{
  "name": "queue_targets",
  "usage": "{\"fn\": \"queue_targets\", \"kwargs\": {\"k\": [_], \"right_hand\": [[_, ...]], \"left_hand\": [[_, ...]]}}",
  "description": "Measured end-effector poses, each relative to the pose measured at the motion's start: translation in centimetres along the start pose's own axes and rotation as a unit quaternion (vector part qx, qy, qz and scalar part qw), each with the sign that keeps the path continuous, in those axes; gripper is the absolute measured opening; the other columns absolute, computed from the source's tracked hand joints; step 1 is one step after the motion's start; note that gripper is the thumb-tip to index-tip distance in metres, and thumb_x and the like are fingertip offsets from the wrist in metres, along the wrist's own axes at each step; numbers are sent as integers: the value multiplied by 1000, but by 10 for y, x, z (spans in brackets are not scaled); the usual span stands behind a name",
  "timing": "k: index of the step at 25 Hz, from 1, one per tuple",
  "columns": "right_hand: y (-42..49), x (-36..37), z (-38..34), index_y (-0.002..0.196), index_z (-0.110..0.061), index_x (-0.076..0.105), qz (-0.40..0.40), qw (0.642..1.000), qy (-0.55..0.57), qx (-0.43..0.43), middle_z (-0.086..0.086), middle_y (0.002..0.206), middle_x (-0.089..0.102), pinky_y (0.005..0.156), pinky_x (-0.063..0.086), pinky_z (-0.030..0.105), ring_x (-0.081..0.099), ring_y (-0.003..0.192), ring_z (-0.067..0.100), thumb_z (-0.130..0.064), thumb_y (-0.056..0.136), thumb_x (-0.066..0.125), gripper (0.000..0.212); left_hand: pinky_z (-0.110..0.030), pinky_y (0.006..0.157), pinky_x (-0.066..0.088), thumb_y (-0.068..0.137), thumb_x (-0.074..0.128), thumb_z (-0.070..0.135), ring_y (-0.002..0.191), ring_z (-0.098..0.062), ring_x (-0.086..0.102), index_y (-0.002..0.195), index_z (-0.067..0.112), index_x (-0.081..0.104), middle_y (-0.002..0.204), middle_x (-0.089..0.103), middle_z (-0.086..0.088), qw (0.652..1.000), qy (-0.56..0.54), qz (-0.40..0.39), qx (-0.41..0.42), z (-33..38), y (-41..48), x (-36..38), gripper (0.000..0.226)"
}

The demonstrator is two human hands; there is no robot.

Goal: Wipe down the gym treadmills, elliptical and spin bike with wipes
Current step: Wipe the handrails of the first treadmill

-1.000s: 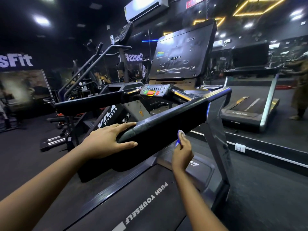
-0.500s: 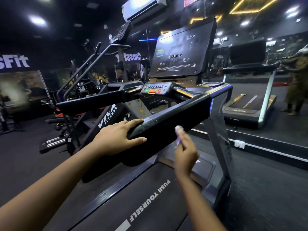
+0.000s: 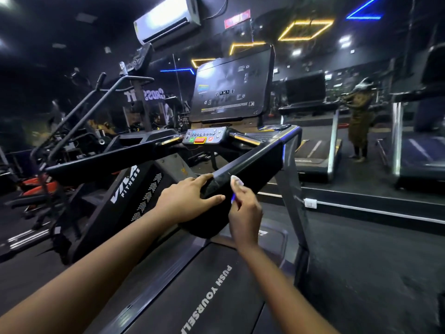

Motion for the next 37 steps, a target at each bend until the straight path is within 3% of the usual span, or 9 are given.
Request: {"fn": "queue_targets", "kwargs": {"k": [5, 8, 13, 17, 20, 24, 27, 29, 37], "right_hand": [[-22, -20, -19, 116, -8, 65, -48, 993, 7, -104, 3, 116, 66, 100, 41, 19, 57, 112, 8, 16, 73, 51, 51], [21, -20, -5, 109, -5, 68, -5, 997, -35, -67, 6, 112, 68, 100, 42, 23, 61, 107, 12, 17, 74, 48, 46], [44, 7, -13, 108, -6, 69, -81, 988, -127, -38, 9, 109, 68, 97, 46, 33, 62, 102, 27, 14, 75, 42, 47], [-3, -4, -51, 109, -10, 69, -73, 982, -122, -123, 6, 104, 70, 84, 48, 31, 62, 88, 27, 6, 72, 43, 48], [-29, -14, -67, 115, -10, 66, -119, 980, -68, -144, 5, 112, 68, 91, 42, 22, 62, 97, 22, 6, 77, 47, 45], [-26, -36, -61, 111, -7, 67, -144, 984, 83, -64, 2, 114, 67, 100, 40, 17, 58, 110, 5, 10, 79, 48, 41], [-6, -41, -7, 111, -11, 68, -24, 990, 64, 123, -2, 103, 69, 94, 41, 13, 60, 103, 6, 12, 84, 47, 41], [-12, -27, 17, 114, -12, 66, -38, 980, 33, 192, 1, 107, 68, 90, 38, 10, 58, 104, 8, 12, 84, 47, 43], [-76, -6, -14, 112, -4, 66, 41, 981, 70, 174, 2, 114, 66, 92, 32, -1, 54, 104, -3, 22, 76, 45, 49]], "left_hand": [[-37, 106, 36, 53, 31, 88, 130, -19, 44, 145, 34, 31, 142, 47, 2, 994, -87, -32, 56, -27, -17, -3, 106], [-36, 107, 36, 53, 34, 84, 130, -14, 44, 144, 28, 36, 141, 48, 5, 987, -137, 10, 78, -36, -33, 1, 106], [-36, 107, 36, 52, 37, 82, 129, -16, 45, 144, 24, 35, 141, 47, 3, 982, -168, 21, 87, -38, -33, 3, 109], [-34, 107, 35, 48, 39, 81, 128, -16, 45, 144, 23, 36, 140, 48, 1, 979, -180, 25, 93, -38, -33, 3, 112], [-33, 108, 34, 46, 45, 82, 131, -16, 42, 145, 23, 33, 142, 45, -1, 977, -183, -3, 106, -39, -31, 1, 116], [-26, 108, 30, 56, 64, 76, 132, -15, 40, 146, 22, 31, 145, 42, -1, 978, -175, -26, 112, -40, -31, -1, 109], [-28, 108, 33, 58, 64, 78, 129, -16, 42, 144, 23, 34, 141, 45, -1, 978, -181, -17, 102, -40, -31, 0, 107], [-29, 107, 34, 55, 58, 85, 128, -16, 43, 143, 23, 35, 139, 47, -1, 977, -188, -14, 96, -40, -31, 1, 110], [-26, 101, 35, 71, 68, 62, 125, -17, 46, 142, 24, 37, 137, 49, -3, 977, -197, -5, 85, -40, -31, 3, 86]]}}
Point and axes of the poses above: each hand's wrist, its own y-axis towards the middle knuckle, its own x-axis out of the palm, z = x × y, the point moved 3 cm from there along y, towards the middle knuckle
